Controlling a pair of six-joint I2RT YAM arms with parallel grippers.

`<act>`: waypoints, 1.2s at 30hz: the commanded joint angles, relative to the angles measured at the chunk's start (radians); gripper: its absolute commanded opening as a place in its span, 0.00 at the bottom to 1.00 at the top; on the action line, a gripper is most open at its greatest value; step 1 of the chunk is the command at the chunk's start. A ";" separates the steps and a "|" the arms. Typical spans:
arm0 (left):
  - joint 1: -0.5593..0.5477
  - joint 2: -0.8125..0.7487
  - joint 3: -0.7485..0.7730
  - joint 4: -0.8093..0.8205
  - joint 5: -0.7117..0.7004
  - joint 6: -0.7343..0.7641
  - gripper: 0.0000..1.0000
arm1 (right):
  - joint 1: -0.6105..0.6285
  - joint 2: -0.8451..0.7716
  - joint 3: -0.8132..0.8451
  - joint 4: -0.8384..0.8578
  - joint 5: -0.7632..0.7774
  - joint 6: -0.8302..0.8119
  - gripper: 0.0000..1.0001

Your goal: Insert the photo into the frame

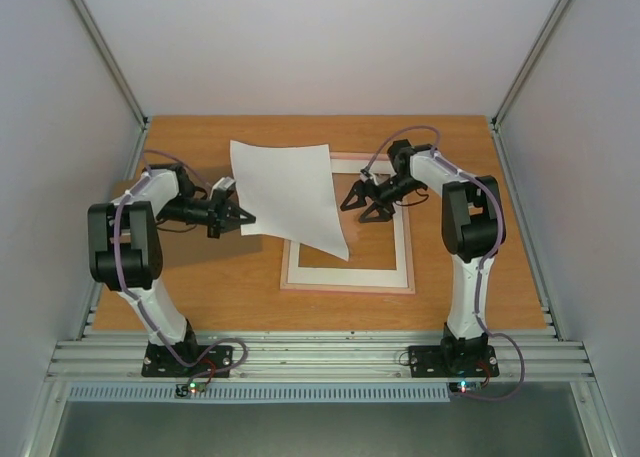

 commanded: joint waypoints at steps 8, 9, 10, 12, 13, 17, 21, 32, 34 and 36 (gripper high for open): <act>0.006 -0.077 0.069 -0.186 0.212 0.157 0.00 | 0.024 0.088 0.085 -0.063 -0.110 0.009 0.91; 0.004 -0.076 0.079 -0.196 0.222 0.169 0.00 | 0.027 0.097 0.094 -0.072 -0.126 0.006 0.91; 0.004 -0.077 0.084 -0.201 0.229 0.174 0.00 | 0.032 0.105 0.104 -0.079 -0.142 0.002 0.91; 0.003 -0.077 0.088 -0.206 0.239 0.179 0.00 | 0.044 0.126 0.128 -0.102 -0.165 -0.004 0.91; 0.002 -0.079 0.088 -0.208 0.244 0.184 0.01 | 0.051 0.143 0.144 -0.119 -0.175 -0.010 0.90; 0.001 -0.100 0.084 -0.213 0.258 0.194 0.00 | 0.069 0.186 0.172 -0.158 -0.207 -0.015 0.90; -0.002 -0.127 0.081 -0.195 0.251 0.181 0.00 | 0.071 0.171 0.144 -0.138 -0.232 0.017 0.90; -0.012 -0.248 -0.030 -0.099 0.261 0.098 0.00 | 0.088 0.069 -0.009 0.148 -0.479 0.311 0.85; -0.012 -0.275 -0.047 -0.092 0.246 0.087 0.00 | 0.096 0.063 0.021 0.149 -0.502 0.317 0.81; -0.012 -0.296 -0.071 -0.073 0.232 0.076 0.00 | 0.097 0.058 0.041 0.188 -0.521 0.353 0.75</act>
